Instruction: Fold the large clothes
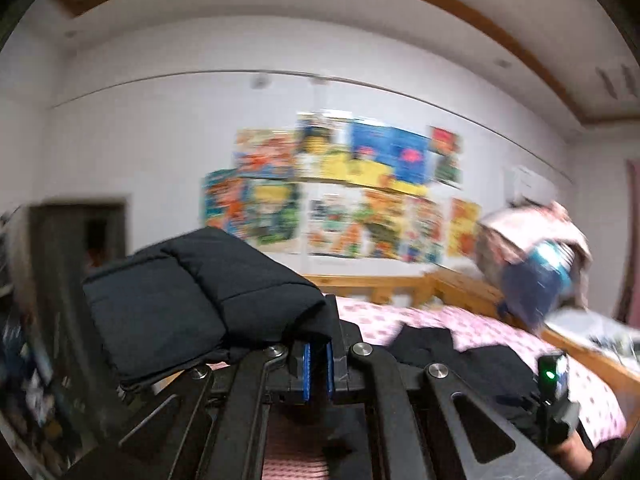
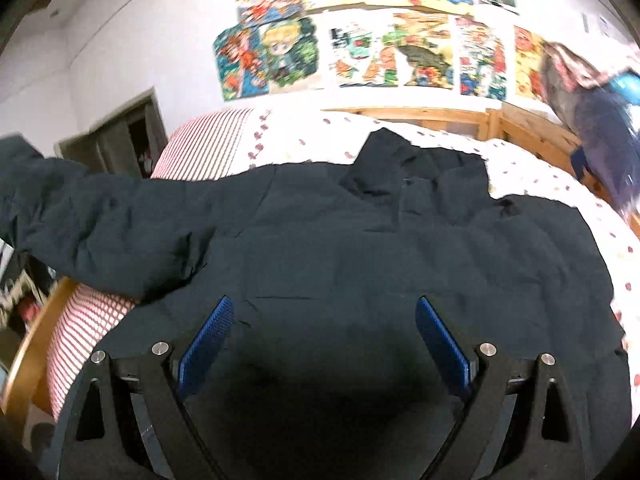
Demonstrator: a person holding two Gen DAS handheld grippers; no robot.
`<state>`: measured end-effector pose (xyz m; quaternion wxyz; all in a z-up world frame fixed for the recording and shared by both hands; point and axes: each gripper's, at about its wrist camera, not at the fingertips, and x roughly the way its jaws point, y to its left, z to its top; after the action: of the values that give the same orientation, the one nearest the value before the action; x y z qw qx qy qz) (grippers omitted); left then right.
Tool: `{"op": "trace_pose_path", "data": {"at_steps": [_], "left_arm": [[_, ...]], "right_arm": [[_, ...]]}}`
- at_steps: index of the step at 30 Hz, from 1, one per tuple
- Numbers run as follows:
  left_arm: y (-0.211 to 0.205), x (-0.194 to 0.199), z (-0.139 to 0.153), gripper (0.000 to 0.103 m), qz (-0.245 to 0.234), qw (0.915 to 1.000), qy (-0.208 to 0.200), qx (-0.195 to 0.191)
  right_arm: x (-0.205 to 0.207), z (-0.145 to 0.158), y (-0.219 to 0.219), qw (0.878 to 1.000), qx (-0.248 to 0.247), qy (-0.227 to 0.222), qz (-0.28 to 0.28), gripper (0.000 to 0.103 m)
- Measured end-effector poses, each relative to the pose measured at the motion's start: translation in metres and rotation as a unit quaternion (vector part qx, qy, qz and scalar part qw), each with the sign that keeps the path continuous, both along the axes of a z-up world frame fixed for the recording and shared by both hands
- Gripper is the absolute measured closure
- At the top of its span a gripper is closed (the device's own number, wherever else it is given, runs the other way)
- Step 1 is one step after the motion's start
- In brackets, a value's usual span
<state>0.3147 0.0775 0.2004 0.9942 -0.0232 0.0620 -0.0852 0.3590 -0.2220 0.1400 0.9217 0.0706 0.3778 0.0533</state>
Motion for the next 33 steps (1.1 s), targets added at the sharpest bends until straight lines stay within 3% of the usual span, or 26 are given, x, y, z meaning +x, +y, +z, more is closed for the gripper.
{"op": "trace_pose_path", "data": {"at_steps": [6, 13, 16, 25, 29, 33], "left_arm": [[-0.088, 0.007, 0.008, 0.098, -0.106, 0.992, 0.018, 0.066], [-0.167, 0.02, -0.026, 0.098, -0.19, 0.9754, 0.062, 0.094], [-0.191, 0.027, -0.048, 0.098, -0.21, 0.969, 0.087, 0.096], [-0.249, 0.064, -0.132, 0.098, -0.254, 0.9394, 0.209, 0.097], [-0.255, 0.075, -0.163, 0.098, -0.253, 0.9259, 0.261, 0.104], [-0.252, 0.076, -0.174, 0.096, -0.264, 0.9162, 0.286, 0.097]], "right_arm": [[-0.017, -0.006, -0.056, 0.997, 0.055, -0.001, -0.046, 0.013], [-0.041, -0.027, -0.127, 0.989, 0.103, -0.007, -0.104, 0.013], [-0.051, -0.032, -0.152, 0.985, 0.121, -0.013, -0.121, 0.013], [-0.066, -0.057, -0.198, 0.982, 0.113, -0.001, -0.151, 0.013], [-0.066, -0.074, -0.213, 0.977, 0.131, 0.013, -0.165, 0.013], [-0.074, -0.085, -0.216, 0.975, 0.16, 0.005, -0.153, 0.013]]}}
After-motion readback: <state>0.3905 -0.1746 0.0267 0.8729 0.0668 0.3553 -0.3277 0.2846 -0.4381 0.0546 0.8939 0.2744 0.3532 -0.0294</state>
